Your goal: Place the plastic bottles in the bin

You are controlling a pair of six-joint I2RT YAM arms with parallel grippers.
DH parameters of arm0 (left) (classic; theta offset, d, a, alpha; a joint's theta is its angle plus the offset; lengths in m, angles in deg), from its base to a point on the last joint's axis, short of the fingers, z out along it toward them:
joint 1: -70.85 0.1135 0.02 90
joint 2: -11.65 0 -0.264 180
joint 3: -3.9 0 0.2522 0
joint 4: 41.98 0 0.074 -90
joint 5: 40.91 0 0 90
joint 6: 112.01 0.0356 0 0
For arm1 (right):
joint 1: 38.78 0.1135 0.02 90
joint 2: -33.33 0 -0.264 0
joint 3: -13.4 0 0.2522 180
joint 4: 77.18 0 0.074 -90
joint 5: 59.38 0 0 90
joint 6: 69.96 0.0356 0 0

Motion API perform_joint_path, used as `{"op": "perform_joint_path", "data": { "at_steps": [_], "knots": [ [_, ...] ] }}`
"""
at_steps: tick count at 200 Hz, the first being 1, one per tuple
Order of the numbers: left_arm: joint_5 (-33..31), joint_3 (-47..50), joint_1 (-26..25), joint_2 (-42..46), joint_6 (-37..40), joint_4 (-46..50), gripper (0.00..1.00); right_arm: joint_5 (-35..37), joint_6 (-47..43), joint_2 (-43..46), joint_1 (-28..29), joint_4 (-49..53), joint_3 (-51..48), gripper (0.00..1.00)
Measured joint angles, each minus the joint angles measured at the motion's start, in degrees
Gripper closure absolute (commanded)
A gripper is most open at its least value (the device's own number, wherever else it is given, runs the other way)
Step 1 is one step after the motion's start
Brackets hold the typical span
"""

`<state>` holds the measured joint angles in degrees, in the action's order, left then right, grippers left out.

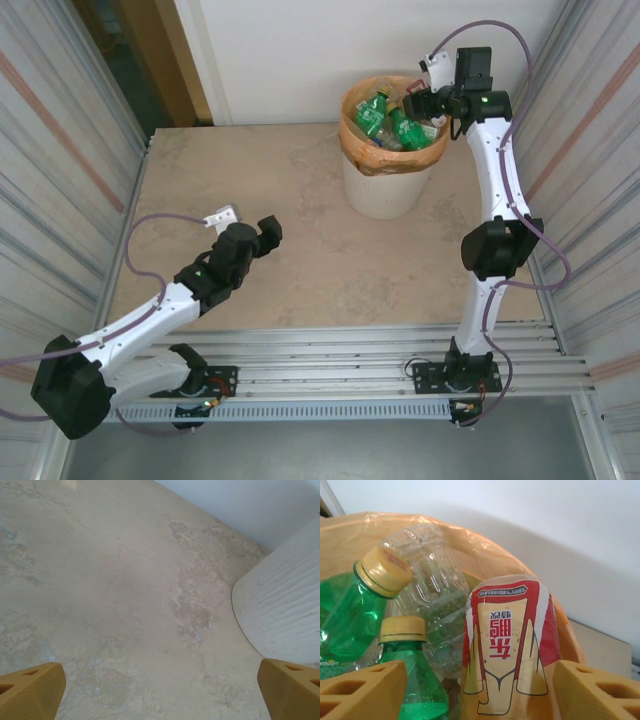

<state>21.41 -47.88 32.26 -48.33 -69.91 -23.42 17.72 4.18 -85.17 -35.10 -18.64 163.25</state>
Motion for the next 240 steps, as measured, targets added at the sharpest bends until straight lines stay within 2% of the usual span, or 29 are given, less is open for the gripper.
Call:
{"op": "perform_joint_path", "data": {
  "at_steps": [49,79,116,151,173,215,240],
  "knots": [
    [0.2,0.0,0.0,-0.2,0.0,0.2,0.01,-0.9,3.4,-0.4,-0.7,-3.6,0.2,0.43],
    [0.2,0.0,0.0,-0.2,0.0,0.2,0.01,-2.5,6.2,-2.9,-1.9,-5.4,2.3,0.48],
    [0.1,0.0,0.0,-0.1,0.0,0.8,0.01,-4.9,9.4,-5.7,-2.8,-6.2,3.3,0.60],
    [0.1,0.0,0.0,0.0,0.0,1.3,0.01,-8.2,11.4,-6.9,-3.0,-7.5,3.9,0.63],
    [0.1,0.0,0.0,0.0,0.0,1.4,0.01,-9.4,12.1,-7.0,-2.9,-7.5,4.0,0.60],
    [0.1,0.0,0.0,0.0,0.0,1.4,0.01,-9.3,12.4,-6.9,-2.1,-7.5,4.0,0.43],
    [0.1,0.0,0.0,0.0,0.0,1.4,0.01,-7.9,12.7,-6.4,-1.4,-7.5,4.0,0.30]
  ]
}}
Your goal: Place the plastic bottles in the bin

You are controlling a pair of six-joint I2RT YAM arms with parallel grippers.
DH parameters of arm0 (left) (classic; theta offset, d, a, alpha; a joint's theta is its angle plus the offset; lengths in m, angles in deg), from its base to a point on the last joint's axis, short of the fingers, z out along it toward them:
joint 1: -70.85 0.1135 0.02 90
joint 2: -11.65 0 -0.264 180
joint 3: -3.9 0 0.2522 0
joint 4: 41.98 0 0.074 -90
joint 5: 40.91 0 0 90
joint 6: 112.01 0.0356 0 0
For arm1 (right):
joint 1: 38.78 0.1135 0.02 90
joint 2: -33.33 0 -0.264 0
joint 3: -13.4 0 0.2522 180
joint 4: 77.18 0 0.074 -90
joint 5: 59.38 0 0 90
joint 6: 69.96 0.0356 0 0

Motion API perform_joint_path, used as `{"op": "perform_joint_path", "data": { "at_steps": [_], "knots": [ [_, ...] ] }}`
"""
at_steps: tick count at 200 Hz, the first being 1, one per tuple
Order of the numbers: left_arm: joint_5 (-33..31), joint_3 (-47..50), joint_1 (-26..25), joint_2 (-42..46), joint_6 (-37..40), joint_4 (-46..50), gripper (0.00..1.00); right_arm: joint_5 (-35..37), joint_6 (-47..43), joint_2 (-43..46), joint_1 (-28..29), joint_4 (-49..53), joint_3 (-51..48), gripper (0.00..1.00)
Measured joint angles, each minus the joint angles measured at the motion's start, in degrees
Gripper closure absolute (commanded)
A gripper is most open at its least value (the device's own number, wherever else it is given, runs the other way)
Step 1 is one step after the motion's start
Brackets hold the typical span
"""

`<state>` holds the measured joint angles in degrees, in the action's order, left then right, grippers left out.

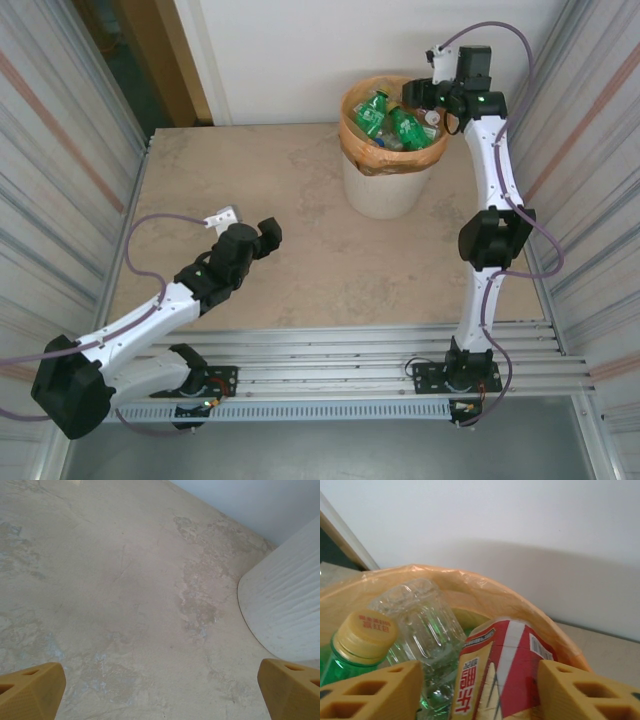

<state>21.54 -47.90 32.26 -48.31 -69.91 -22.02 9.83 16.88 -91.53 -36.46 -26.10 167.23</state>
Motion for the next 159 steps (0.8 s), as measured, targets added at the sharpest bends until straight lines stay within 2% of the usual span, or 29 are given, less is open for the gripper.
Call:
{"op": "perform_joint_path", "data": {
  "at_steps": [63,79,104,159],
  "knots": [
    [-1.4,0.0,0.0,4.1,0.9,2.4,0.01,6.8,-0.5,7.3,2.4,2.2,0.0,0.01],
    [-2.6,0.0,0.0,6.6,1.6,3.5,0.01,9.5,-0.3,11.6,2.9,2.4,-2.6,0.02],
    [-5.0,0.0,0.0,11.3,3.3,6.2,0.01,13.5,0.7,22.7,3.5,0.2,-16.3,0.02],
    [-11.6,4.0,0.3,22.6,9.4,10.9,0.01,22.8,8.0,51.5,3.6,-10.8,-59.2,0.02]
  ]
}}
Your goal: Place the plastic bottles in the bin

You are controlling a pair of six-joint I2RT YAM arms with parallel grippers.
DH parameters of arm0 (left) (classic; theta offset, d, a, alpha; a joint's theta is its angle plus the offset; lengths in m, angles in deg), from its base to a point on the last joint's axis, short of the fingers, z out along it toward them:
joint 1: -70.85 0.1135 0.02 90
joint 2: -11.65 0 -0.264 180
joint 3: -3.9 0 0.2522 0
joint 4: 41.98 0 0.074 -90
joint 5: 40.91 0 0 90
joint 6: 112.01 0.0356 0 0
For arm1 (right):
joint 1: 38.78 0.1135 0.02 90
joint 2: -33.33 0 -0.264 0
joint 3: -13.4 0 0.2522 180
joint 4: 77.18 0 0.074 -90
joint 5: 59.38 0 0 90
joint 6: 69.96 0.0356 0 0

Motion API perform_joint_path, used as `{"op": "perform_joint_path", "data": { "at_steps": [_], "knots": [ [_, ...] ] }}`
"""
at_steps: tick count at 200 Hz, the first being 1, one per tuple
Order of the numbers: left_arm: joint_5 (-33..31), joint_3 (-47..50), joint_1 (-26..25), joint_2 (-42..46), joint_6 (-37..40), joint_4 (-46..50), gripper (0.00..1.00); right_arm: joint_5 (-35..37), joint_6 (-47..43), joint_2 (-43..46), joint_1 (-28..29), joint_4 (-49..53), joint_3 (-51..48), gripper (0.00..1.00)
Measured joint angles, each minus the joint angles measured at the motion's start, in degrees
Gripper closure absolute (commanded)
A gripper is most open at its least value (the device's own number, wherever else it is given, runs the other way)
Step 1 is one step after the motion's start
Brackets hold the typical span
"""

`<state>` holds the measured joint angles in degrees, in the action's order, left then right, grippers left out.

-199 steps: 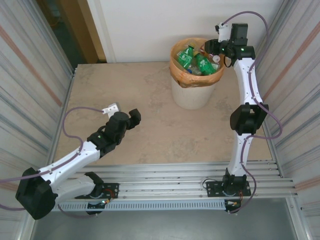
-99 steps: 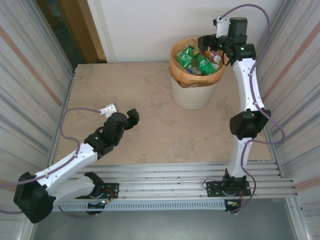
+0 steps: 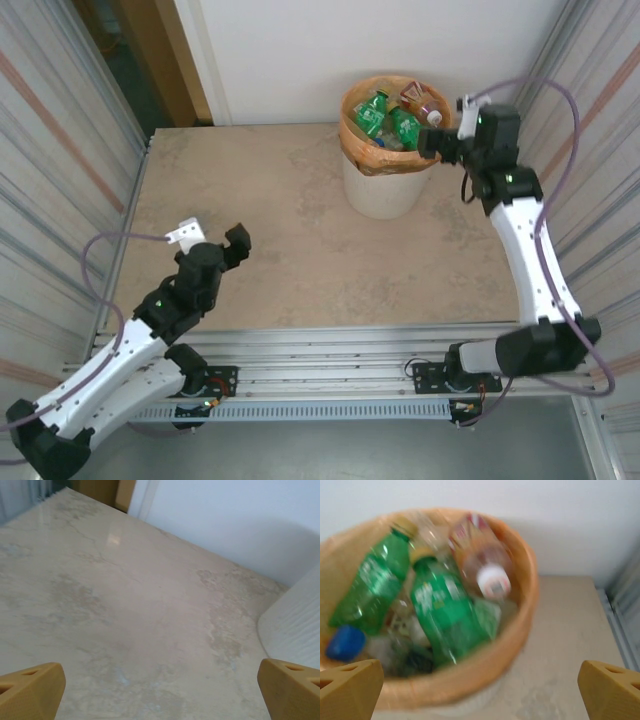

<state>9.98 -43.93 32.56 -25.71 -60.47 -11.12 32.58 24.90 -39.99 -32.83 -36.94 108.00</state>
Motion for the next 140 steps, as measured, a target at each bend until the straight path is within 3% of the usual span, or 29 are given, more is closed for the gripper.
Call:
{"op": "perform_joint_path", "data": {
  "at_steps": [33,74,105,140],
  "knots": [
    [-4.0,4.7,0.6,6.4,6.8,-0.6,0.01,6.2,6.0,12.4,-0.8,-2.5,-17.3,0.02],
    [-5.7,10.7,3.9,8.7,21.8,-10.3,0.01,10.3,10.3,22.6,-1.1,-9.1,-36.2,0.02],
    [-1.2,12.7,13.5,5.2,27.8,-16.4,0.01,12.5,10.1,24.1,0.1,-16.2,-47.9,0.02],
    [6.2,17.7,22.4,1.3,32.3,-26.5,0.01,13.9,9.6,23.1,0.5,-21.5,-53.1,0.02]
  ]
}}
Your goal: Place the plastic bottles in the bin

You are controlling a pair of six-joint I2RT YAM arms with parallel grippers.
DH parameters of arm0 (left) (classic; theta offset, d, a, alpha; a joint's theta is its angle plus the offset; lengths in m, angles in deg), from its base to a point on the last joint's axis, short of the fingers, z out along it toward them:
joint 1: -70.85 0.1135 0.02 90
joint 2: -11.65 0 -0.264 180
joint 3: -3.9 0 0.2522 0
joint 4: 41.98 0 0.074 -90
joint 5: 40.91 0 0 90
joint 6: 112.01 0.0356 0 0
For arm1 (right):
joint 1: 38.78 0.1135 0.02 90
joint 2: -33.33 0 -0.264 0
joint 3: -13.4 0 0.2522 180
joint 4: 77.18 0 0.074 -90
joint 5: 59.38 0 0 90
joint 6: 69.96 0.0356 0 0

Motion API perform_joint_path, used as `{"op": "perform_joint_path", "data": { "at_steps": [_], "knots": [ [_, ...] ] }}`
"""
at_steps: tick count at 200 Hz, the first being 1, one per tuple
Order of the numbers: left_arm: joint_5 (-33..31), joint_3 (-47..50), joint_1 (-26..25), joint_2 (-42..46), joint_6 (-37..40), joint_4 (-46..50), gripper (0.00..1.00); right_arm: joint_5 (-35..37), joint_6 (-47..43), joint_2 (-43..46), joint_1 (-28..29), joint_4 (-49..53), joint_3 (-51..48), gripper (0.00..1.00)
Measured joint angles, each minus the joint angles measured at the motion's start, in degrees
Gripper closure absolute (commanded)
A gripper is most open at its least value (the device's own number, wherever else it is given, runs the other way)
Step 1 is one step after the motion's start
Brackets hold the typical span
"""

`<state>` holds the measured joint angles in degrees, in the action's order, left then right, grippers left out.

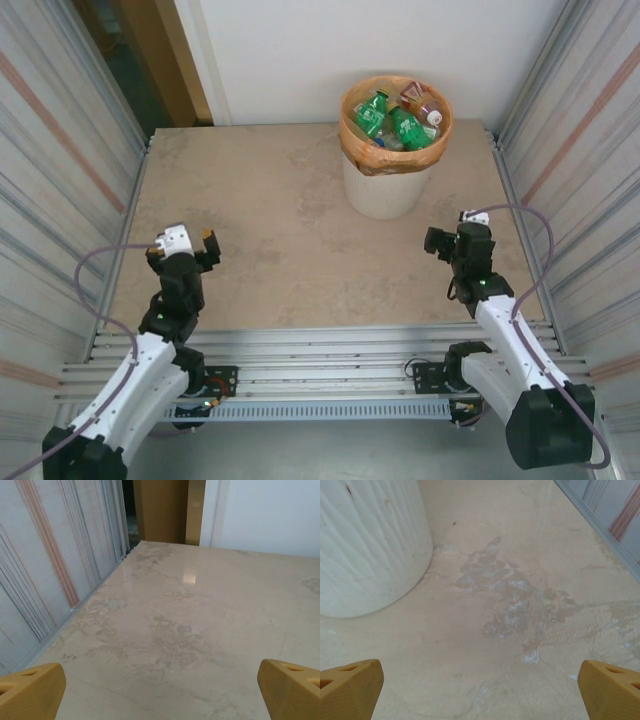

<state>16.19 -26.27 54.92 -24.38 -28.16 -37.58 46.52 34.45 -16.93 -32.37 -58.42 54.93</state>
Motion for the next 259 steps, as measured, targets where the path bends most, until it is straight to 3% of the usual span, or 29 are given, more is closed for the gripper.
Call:
{"op": "perform_joint_path", "data": {
  "at_steps": [64,115,229,259],
  "knots": [
    [12.5,6.1,7.7,-10.7,7.6,-18.1,0.01,1.3,0.0,-4.5,0.0,-9.9,-4.5,0.02],
    [20.9,8.3,12.9,-20.3,9.0,-29.2,0.01,0.9,-0.5,-8.3,-1.0,-18.3,-5.5,0.02],
    [30.6,4.4,13.4,-49.1,9.4,-50.3,0.01,-6.8,-2.1,-23.0,-7.7,-37.7,-8.3,0.02],
    [33.2,2.9,13.4,-50.3,10.0,-48.7,0.01,-10.4,-4.2,-25.5,-8.3,-40.4,-8.3,0.02]
  ]
}}
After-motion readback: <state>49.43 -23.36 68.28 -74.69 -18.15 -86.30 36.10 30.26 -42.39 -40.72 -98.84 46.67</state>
